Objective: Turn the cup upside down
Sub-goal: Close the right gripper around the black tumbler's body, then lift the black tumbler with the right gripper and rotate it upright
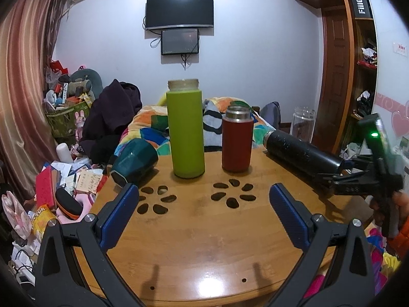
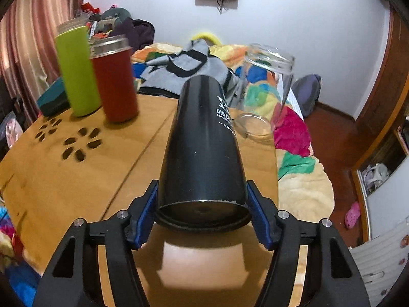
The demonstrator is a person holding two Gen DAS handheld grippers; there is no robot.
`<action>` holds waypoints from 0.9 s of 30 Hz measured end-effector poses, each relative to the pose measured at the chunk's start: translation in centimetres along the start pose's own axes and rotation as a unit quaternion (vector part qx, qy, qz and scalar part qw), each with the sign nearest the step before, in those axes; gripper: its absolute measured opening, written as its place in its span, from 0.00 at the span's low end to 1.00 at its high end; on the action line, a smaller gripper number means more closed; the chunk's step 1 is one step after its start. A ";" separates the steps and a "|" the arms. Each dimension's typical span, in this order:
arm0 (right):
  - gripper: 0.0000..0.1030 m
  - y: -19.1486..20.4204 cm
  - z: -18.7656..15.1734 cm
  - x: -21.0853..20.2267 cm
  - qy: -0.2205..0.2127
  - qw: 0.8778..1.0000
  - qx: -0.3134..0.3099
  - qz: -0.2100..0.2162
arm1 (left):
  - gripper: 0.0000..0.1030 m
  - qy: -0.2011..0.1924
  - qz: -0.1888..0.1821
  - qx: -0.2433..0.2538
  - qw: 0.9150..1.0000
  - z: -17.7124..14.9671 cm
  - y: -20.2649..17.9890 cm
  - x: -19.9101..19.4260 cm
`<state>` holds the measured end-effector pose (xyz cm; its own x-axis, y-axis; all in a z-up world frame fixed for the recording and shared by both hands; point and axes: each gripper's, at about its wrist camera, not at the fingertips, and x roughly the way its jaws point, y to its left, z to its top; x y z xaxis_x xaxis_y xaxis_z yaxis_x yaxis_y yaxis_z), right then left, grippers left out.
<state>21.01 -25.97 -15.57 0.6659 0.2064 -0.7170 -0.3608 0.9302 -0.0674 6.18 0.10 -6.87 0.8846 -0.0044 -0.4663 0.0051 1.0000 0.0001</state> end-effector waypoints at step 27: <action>0.59 10.6 -5.7 -13.9 -0.100 0.989 -0.039 0.097 | 1.00 -0.053 -0.075 0.150 0.984 -6.1 -8.1 0.0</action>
<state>4.16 -20.72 -10.30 0.6922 0.4427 -0.5700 -0.5393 0.8421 -0.0007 3.32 -7.99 -12.32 0.9073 -0.1677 -0.3856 0.2621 0.9426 0.2068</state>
